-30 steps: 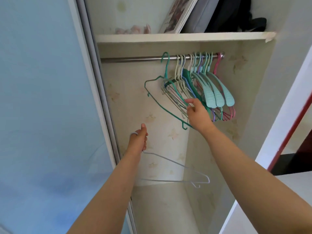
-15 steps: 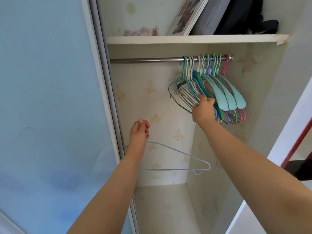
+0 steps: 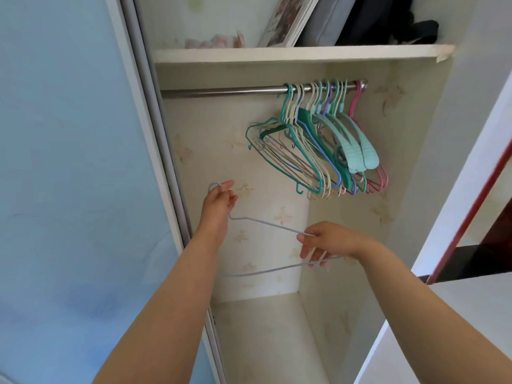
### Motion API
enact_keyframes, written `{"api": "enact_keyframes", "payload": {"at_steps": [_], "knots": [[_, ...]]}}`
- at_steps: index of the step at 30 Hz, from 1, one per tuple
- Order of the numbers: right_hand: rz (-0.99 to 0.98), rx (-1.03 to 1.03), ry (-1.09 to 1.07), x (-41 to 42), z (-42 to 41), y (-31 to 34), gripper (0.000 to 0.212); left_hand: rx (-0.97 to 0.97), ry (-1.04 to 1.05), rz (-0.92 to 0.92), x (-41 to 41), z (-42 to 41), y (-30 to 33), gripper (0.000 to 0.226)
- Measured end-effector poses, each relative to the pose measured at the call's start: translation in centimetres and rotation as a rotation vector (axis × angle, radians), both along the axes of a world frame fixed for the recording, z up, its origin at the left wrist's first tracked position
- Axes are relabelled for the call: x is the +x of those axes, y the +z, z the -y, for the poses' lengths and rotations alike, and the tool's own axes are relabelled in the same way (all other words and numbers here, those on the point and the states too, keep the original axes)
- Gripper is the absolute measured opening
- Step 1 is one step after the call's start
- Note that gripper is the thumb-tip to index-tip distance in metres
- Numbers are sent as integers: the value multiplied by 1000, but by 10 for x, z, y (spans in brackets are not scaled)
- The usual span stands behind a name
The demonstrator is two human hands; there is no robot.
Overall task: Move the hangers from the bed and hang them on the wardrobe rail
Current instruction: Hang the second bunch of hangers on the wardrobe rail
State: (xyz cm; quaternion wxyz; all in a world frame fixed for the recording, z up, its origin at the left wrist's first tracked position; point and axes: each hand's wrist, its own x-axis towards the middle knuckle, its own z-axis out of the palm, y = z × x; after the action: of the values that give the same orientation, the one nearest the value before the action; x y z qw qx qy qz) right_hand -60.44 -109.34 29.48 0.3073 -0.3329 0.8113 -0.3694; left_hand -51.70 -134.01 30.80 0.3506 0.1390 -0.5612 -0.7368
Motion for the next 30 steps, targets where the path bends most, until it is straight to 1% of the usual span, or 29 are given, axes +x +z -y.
{"api": "enact_keyframes", "payload": {"at_steps": [2, 5, 6, 8, 10, 14, 17, 19, 20, 23, 26, 29, 30], "knots": [[-77, -41, -48, 5, 6, -3, 29, -50, 1, 110, -3, 2, -3, 25], [-90, -162, -77, 9, 13, -3, 21, -273, 73, 260, -2, 4, -3, 19], [-89, -213, -95, 11, 15, 0, 19, -313, 87, 274, 0, 5, -3, 18], [-136, -287, -170, 11, 17, 6, 17, -297, 94, 228, 4, 8, -3, 18], [-225, -342, -275, 10, 19, 13, 21, -240, 115, 185, 10, 10, -4, 21], [-319, -540, -465, 4, 25, 38, 28, -138, 134, 187, 18, 11, -10, 21], [-397, -636, -583, -10, 40, 66, 23, -37, 84, 179, 20, 9, -11, 22], [-440, -643, -636, -20, 52, 81, 21, 53, 27, 144, 20, 6, -7, 22], [-460, -633, -645, -25, 58, 87, 23, 69, 9, 132, 20, 4, -4, 22], [-488, -585, -656, -36, 75, 99, 29, 55, -23, 117, 19, -2, 4, 22], [-447, -510, -691, -45, 88, 103, 33, 64, -21, 135, 19, -3, 8, 22], [-446, -384, -735, -50, 92, 99, 27, 69, -25, 181, 19, -1, 4, 22], [-444, -366, -763, -51, 91, 96, 28, 67, -35, 194, 19, -1, 2, 21]]}}
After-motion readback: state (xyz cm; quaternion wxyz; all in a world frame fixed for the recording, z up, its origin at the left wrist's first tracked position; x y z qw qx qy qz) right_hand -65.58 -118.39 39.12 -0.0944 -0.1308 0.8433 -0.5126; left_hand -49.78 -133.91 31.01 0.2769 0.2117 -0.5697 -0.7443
